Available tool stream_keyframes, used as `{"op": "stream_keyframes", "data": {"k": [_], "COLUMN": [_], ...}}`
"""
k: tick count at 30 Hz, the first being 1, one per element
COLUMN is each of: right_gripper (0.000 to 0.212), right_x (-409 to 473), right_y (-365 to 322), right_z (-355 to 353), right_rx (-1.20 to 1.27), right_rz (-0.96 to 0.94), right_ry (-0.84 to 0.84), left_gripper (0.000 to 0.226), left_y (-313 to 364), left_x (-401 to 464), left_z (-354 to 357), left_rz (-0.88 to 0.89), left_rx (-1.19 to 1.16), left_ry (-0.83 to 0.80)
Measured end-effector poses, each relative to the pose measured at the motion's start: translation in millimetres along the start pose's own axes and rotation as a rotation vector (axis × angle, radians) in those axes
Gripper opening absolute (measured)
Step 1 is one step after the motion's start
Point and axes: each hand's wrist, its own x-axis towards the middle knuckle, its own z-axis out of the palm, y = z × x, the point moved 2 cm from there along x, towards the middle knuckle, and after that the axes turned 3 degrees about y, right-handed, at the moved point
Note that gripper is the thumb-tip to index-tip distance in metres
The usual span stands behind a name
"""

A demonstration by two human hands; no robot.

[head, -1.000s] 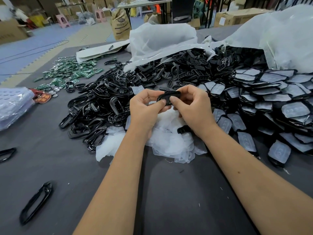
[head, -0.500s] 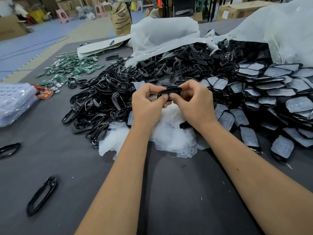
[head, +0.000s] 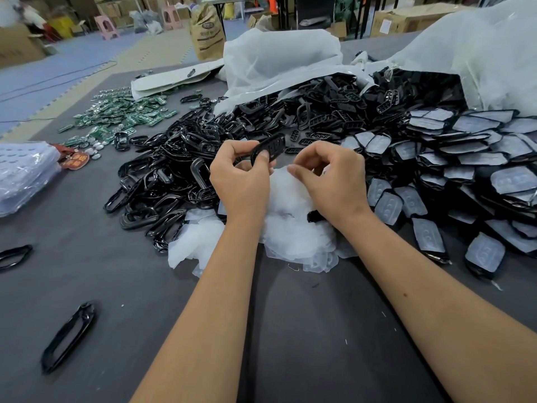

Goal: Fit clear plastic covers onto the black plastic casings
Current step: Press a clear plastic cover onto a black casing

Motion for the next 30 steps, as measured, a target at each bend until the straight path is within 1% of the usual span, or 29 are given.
{"op": "stream_keyframes", "data": {"k": [2, 5, 8, 10, 12, 14, 19, 20, 22, 24, 26, 28, 30], "right_gripper": [0.008, 0.006, 0.016, 0.024, 0.033, 0.035, 0.012, 0.008, 0.002, 0.008, 0.011, 0.014, 0.014], "right_x": [0.4, 2.3, 3.9, 5.2, 5.6, 4.9, 2.9, 2.9, 2.4, 1.8, 2.3, 2.2, 1.7], "right_y": [0.9, 4.8, 9.2, 11.7, 12.8, 11.7, 7.7, 6.7, 4.2, 2.7, 1.2, -1.1, -3.1], "right_z": [-0.2, -0.8, -0.8, -1.5, -2.1, -1.7, 0.9, 1.3, 3.8, 7.4, 7.4, 5.7, 5.0], "right_rx": [0.099, 0.281, 0.44, 0.463, 0.425, 0.353, 0.169, 0.126, 0.02, -0.085, -0.124, -0.086, -0.065], "right_rz": [0.026, 0.13, 0.212, 0.217, 0.203, 0.192, 0.144, 0.123, 0.086, 0.081, 0.109, 0.137, 0.137], "right_ry": [0.02, -0.01, -0.054, -0.115, -0.162, -0.164, -0.097, -0.096, -0.153, -0.215, -0.215, -0.199, -0.217], "left_gripper": [0.016, 0.016, 0.017, 0.018, 0.016, 0.016, 0.018, 0.018, 0.017, 0.016, 0.015, 0.014, 0.014], "left_y": [1.3, 1.7, 0.5, 0.2, -0.5, -2.0, -2.1, -1.4, 3.1, 8.2, 12.6, 14.1, 15.1], "left_x": [-0.4, -0.3, 1.2, 2.3, 3.6, 4.1, 5.0, 4.6, 2.2, 0.8, -0.2, -0.6, -2.1], "left_z": [-0.7, -2.0, -3.4, -4.4, -4.9, -5.0, -4.8, -5.0, -6.4, -9.1, -11.3, -11.0, -8.3], "left_rz": [0.02, 0.021, -0.001, -0.007, -0.017, -0.028, -0.004, 0.016, 0.072, 0.166, 0.231, 0.255, 0.25], "left_rx": [0.014, 0.041, 0.076, 0.095, 0.098, 0.103, 0.133, 0.141, 0.141, 0.158, 0.172, 0.163, 0.133], "left_ry": [0.012, 0.033, 0.05, 0.055, 0.065, 0.076, 0.066, 0.074, 0.133, 0.234, 0.306, 0.32, 0.285]}}
